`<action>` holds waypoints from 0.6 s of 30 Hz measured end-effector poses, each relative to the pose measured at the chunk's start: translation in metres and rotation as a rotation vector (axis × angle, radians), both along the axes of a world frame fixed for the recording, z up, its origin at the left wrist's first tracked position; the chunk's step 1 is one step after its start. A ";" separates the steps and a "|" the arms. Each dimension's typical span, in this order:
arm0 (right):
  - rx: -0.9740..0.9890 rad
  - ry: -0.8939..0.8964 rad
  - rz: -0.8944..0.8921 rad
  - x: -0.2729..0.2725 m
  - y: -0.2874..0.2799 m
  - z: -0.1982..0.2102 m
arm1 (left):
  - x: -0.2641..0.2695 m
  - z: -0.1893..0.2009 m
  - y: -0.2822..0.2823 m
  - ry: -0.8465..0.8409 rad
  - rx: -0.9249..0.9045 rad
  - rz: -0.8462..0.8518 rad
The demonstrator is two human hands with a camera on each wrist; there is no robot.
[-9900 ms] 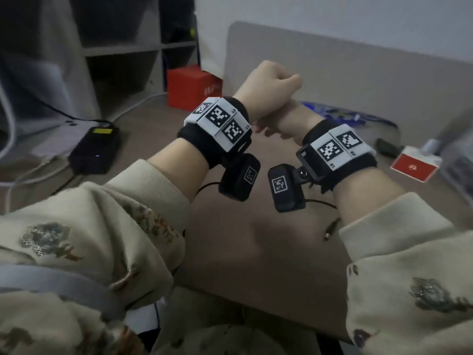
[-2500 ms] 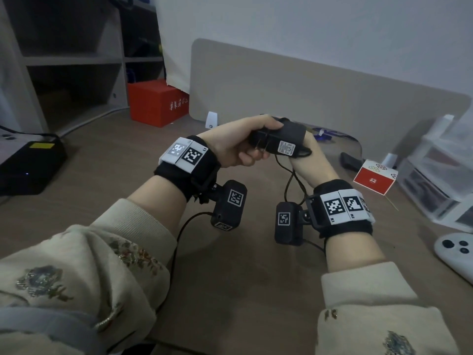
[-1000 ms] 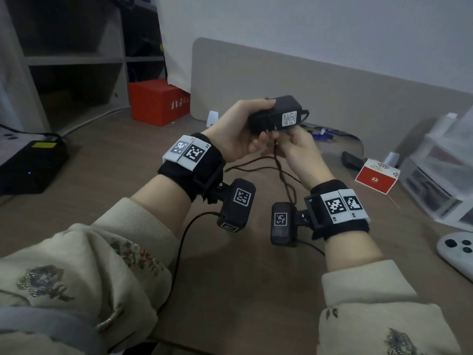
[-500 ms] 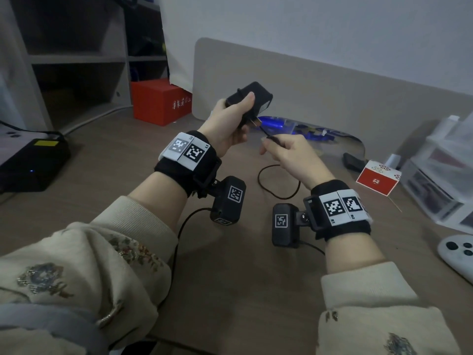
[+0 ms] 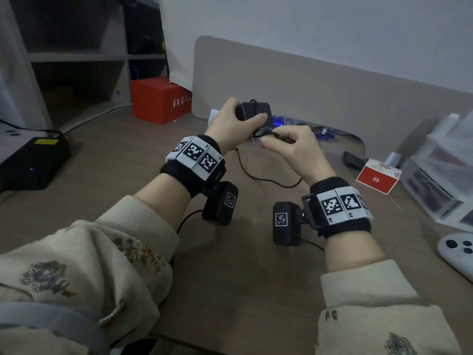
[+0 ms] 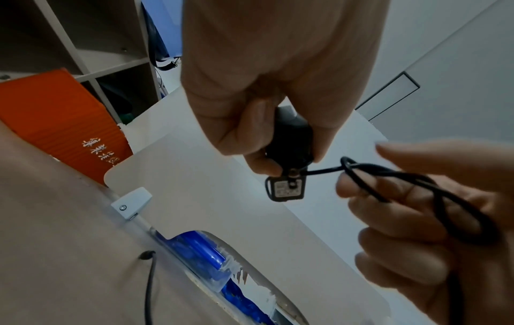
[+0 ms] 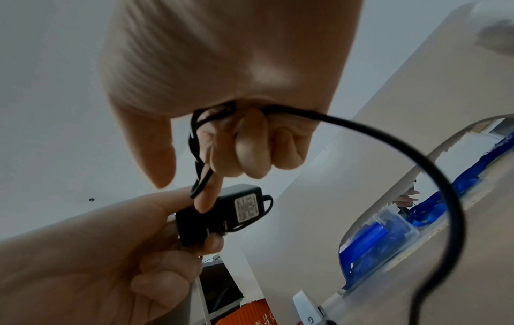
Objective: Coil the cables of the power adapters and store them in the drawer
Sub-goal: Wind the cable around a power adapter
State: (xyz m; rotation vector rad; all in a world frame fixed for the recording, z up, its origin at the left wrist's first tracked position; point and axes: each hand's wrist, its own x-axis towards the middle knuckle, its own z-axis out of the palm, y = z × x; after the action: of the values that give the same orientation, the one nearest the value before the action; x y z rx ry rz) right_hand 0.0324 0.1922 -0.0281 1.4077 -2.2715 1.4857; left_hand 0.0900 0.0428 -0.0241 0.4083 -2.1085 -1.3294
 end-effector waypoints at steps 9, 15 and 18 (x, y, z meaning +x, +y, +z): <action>-0.213 -0.022 -0.078 -0.006 0.002 -0.001 | 0.002 -0.003 -0.001 -0.161 -0.231 0.104; -0.412 0.024 -0.194 -0.011 0.008 0.004 | 0.009 0.003 0.005 -0.361 -0.129 -0.113; -0.435 0.040 -0.231 -0.014 0.010 0.003 | 0.013 0.008 0.004 -0.487 -0.025 -0.321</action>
State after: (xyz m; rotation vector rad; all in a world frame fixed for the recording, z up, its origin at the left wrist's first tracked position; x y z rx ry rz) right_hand 0.0186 0.2020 -0.0246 1.0061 -1.8544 1.7151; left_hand 0.1029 0.0469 -0.0162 0.4292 -2.6812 -1.4926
